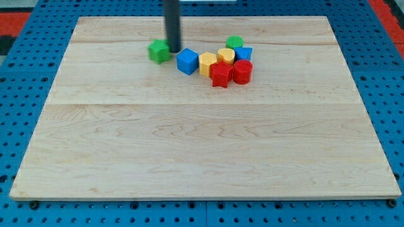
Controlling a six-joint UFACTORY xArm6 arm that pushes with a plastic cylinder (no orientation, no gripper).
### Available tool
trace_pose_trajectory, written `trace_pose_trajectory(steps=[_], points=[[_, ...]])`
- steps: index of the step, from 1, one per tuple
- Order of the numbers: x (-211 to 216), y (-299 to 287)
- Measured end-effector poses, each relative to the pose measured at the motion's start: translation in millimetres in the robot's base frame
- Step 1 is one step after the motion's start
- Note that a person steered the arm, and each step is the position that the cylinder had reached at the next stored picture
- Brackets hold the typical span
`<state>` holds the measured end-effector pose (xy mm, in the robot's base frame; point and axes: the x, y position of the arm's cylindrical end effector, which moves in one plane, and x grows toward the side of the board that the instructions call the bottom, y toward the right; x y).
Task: Place the arm towards the right side of the green star
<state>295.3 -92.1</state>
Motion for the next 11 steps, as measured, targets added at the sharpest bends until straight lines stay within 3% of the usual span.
trace_pose_trajectory(steps=[1,3,5,6,7,8,10,11], points=[[-1,-59],[11,-15],[67,-67],[55,-122],[10,-125],[-5,-127],[55,-136],[72,-104]])
